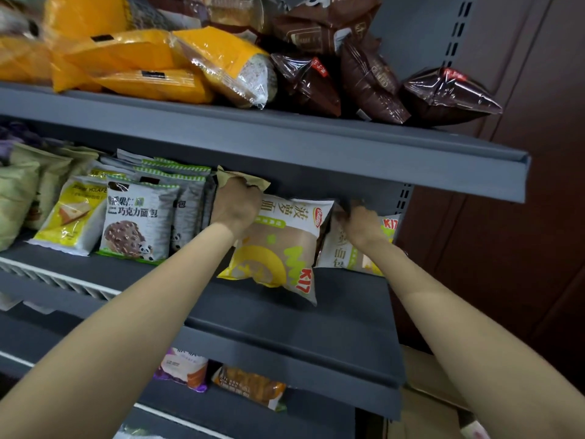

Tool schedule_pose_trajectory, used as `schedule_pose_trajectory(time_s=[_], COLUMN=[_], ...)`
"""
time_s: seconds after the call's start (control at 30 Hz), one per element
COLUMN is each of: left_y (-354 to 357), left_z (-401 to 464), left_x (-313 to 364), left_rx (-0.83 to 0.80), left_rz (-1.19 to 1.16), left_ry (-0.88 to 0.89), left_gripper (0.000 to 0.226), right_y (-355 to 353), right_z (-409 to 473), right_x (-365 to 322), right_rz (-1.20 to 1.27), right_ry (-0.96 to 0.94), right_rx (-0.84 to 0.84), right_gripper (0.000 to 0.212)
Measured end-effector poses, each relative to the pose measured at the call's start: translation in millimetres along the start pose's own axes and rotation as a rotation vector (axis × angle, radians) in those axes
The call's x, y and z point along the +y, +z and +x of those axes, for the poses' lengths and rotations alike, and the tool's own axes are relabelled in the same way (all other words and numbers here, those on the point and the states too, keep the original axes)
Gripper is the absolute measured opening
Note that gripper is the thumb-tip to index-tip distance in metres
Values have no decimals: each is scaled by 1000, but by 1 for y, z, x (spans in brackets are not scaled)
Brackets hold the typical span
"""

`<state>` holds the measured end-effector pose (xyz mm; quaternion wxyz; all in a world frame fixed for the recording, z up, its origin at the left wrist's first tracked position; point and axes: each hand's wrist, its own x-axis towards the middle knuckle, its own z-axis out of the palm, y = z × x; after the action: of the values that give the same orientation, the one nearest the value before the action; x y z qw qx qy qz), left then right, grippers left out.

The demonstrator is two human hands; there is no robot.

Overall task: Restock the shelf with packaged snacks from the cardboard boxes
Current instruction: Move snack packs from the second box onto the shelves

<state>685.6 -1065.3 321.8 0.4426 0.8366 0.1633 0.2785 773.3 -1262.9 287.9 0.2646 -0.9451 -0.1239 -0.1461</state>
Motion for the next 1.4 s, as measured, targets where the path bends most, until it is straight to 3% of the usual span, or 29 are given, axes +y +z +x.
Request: schedule_pose_trajectory(time_s=[0.07,0.13,0.17,0.23,0.33,0.4,0.47,0.53,0.63,0.73,0.87,0.93,1.1,1.27,1.4], left_y=[6,14,19,27,33,34,36,40,50,67,83,84,81,64,24], left_z=[-3,-3,-2,-2,-3,-9,-13,-20,-32,-46,-55,-52,-47,-48,-49], left_x=[1,4,6,9,9,11,12,18,25,23,15,17,21,14,3], left_rx=[-1,21,20,-3,-126,-221,-269,-327,-428,-557,-552,-566,-543,-308,-148], left_rz=[-39,-103,-157,-250,-296,-234,-124,-188,-316,-222,-72,-81,40,266,471], left_ry=[-54,-107,-147,-224,-262,-227,-106,5,3,73,176,157,214,317,281], left_gripper=[15,18,22,30,31,32,44,60,80,69,52,54,69,38,29], right_y=[-18,-29,-30,-30,-43,-62,-80,-93,-89,-64,-29,-24,-29,-36,-27], right_z=[-24,-52,-62,-76,-68,-56,-46,-40,-34,-33,-49,-54,-53,-67,-79], right_x=[-2,-8,-10,-14,-15,-13,-11,-14,-16,0,24,29,29,8,-25], right_rz=[417,786,789,727,616,282,-37,-333,-582,-552,-440,-402,-300,-150,7], right_ry=[27,49,32,-45,-102,-150,-220,-297,-351,-277,-203,-227,-219,-352,-416], right_rx=[144,-38,-192,-371,-244,-182,-228,-288,-345,-394,-315,-232,-259,-95,-13], right_gripper=[39,39,46,52,67,84,92,91,78,72,98,104,110,74,50])
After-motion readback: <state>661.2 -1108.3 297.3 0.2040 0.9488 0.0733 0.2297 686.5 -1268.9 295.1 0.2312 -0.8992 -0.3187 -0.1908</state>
